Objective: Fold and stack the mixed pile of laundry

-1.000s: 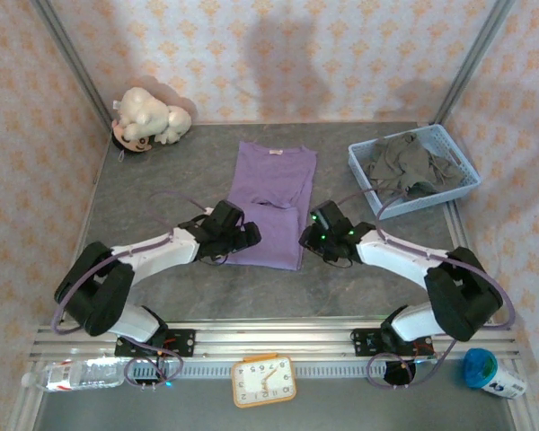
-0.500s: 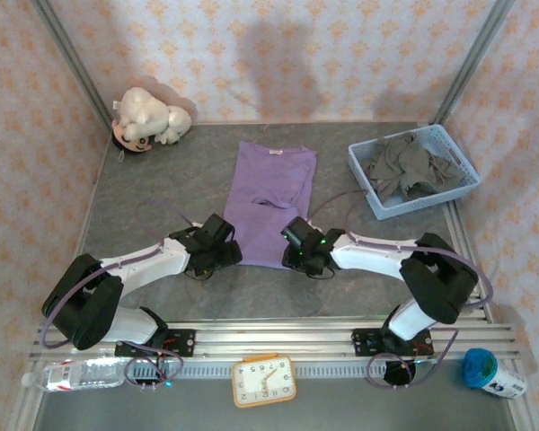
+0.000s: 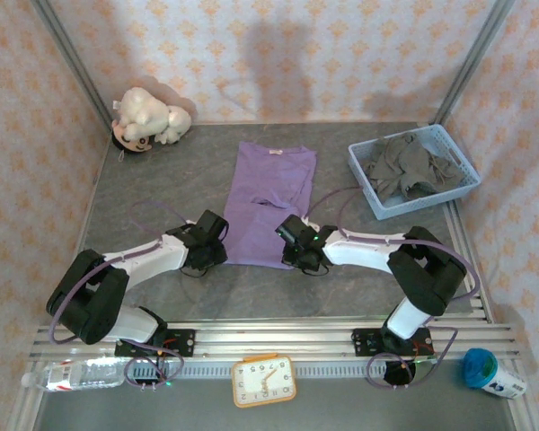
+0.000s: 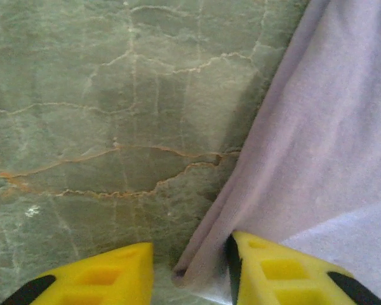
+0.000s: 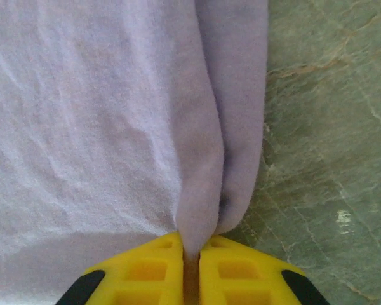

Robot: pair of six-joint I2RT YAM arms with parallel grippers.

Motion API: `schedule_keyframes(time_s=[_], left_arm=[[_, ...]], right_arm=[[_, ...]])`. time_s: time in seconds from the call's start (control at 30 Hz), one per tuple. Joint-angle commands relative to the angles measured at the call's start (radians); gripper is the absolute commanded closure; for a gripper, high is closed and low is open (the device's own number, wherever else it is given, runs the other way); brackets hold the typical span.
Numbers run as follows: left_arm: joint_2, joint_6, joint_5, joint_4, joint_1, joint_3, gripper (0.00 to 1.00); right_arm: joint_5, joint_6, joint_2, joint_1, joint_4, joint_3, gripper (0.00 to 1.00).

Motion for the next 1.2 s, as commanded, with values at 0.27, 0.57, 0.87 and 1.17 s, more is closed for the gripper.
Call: schedule_keyframes(time_s=[0.27,0.57,0.87,1.17], left_arm=[[0.013,-0.001,0.126,0.118,-0.05,-0.012,0.84],[0.014,-0.001,0.111,0.101,-0.097,0.016,1.0],[-0.122,0.005,0.047,-0.077,-0.143,-0.02,1.0],[-0.313,-0.13,-0.048,-0.179,-0.245,0.018,1.0]], right_arm=[[0.119,-0.108,-0.042,0.004,-0.131,0.041,0.96],[0.12,-0.145,-0.059,0.003,-0.143,0.044,0.99],[0.019,-0.095,-0.167,0.009,-0.159,-0.069,1.0],[-0.097,0.008,-0.314,0.033,-0.156,-0.088,1.0]])
